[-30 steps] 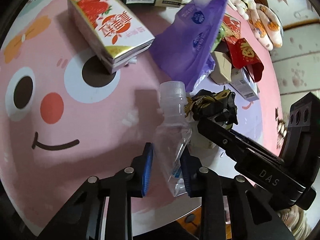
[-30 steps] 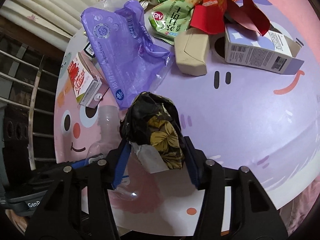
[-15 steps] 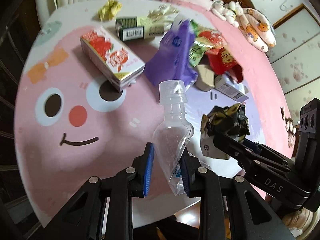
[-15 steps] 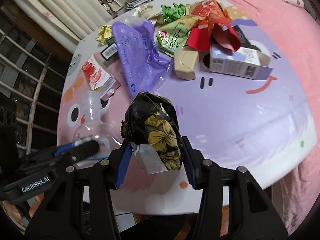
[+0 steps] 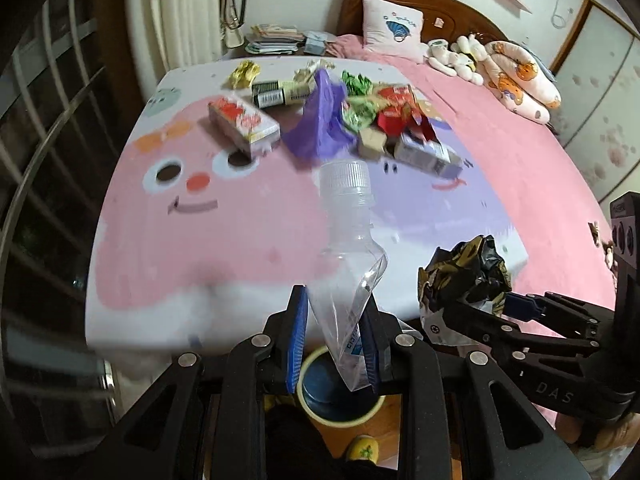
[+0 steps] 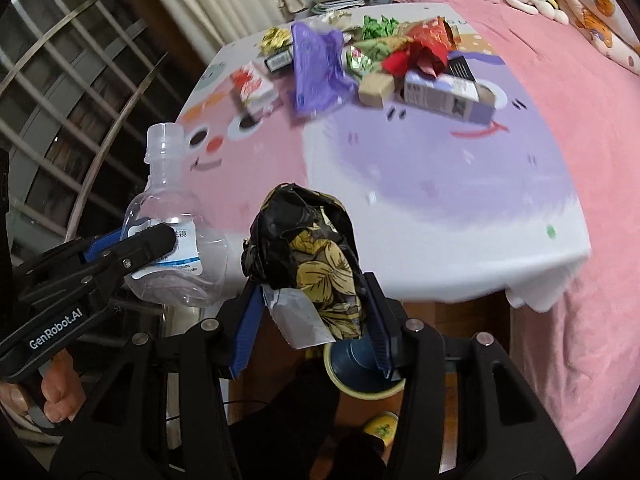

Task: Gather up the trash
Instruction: 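Carry both items over the blue bin and open the right tool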

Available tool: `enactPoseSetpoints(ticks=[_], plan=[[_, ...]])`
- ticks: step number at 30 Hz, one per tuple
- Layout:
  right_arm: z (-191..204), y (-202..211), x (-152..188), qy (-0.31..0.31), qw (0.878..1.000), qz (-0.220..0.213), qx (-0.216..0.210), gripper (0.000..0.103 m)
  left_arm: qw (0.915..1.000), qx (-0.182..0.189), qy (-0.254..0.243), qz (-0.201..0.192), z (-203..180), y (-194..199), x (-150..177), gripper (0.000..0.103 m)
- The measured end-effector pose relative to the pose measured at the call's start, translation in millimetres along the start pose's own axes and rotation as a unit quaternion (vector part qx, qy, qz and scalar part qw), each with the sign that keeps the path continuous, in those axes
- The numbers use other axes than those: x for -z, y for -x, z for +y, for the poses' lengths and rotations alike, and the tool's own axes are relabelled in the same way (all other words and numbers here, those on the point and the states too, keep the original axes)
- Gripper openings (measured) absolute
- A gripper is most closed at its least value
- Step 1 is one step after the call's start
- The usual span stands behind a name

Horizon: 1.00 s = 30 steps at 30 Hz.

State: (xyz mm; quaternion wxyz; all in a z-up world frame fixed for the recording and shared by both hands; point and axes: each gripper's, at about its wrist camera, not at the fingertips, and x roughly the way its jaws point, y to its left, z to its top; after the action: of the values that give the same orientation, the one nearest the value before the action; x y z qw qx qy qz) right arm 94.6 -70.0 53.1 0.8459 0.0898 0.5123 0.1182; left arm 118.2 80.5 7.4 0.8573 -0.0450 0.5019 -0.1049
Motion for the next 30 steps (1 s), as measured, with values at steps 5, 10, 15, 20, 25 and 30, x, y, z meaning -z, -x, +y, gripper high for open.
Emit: enactPoseSetpoints(ticks=[5,10,15,20,25,30], plan=[[-22,18,63,0.011,1.0,0.011,-0.001,0.045,0.9999,-0.011,0.009,0.001,-32,8,62,0.024],[-52,19,121,-0.012,0.999,0.043,-0.001,0.045,0.9996,-0.016,0.015,0.02,-55,1,114,0.024],[-81,-5,168,-0.047,0.996,0.078,-0.002,0.045,0.9987,-0.033,0.006,0.038,-68,-20,150,0.024],[-111,-63,211,-0.074,0.99,0.117,0.014,0.045,0.9983,-0.033,-0.01,0.047,-66,-70,172,0.024],[-138,-134,249,-0.094,0.984,0.144,0.037,0.045,0.9972,-0.035,-0.024,0.061,-56,-147,198,0.024],[-164,-215,276,-0.095,0.982,0.155,0.053,0.046,0.9936,-0.036,-0.048,0.096,-44,-242,234,0.025]])
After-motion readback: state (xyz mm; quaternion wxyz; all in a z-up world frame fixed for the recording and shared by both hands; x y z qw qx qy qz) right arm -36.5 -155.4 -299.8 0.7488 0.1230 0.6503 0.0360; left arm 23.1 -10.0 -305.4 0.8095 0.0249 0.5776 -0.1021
